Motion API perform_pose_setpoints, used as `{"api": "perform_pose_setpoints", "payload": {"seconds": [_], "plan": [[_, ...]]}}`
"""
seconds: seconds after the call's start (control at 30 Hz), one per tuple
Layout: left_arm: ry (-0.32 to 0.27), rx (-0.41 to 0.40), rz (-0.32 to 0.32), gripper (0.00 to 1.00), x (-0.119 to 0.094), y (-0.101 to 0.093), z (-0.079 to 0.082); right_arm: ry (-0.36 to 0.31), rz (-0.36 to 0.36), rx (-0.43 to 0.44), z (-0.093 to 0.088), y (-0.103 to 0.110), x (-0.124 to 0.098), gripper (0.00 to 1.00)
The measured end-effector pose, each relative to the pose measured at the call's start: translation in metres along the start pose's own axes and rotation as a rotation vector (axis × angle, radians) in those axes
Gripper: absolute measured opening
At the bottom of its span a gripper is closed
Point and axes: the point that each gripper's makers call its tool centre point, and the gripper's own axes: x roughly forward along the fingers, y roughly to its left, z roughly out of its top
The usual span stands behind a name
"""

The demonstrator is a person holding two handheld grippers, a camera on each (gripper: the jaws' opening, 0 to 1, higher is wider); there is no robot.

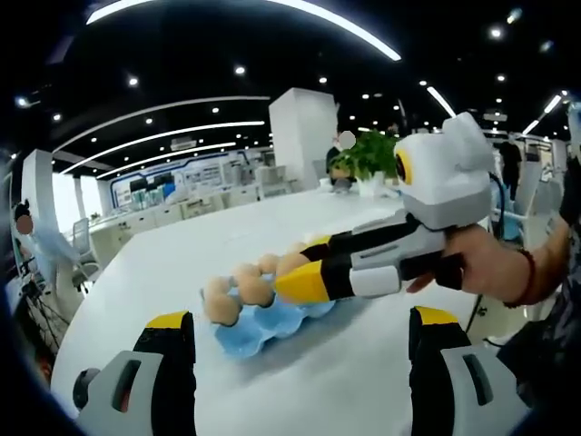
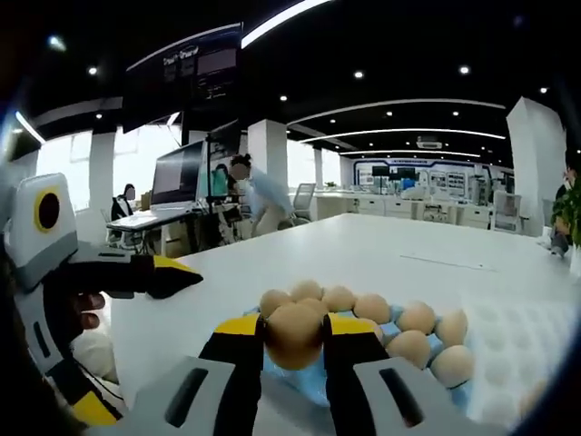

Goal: Place the egg into an empty slot of the egg tray after lifting it from the table, then release the egg inside the slot.

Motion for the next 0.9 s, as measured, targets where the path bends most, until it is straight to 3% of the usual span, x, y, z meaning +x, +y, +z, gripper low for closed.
{"api": "perform_pose_setpoints", "payload": {"seconds": [0.27,0.9], "plan": [[0.001,-0.001,0.007,1.0,-0.005,0.004,-0.003,-0.012,0.031,-0.037,0.001,0.015,0.01,0.27],[0.011,-0.004,0.014,1.0,-0.01,0.011,-0.01,0.017,0.121,-0.081,-0.015,0.045,0.043,0.27]]}}
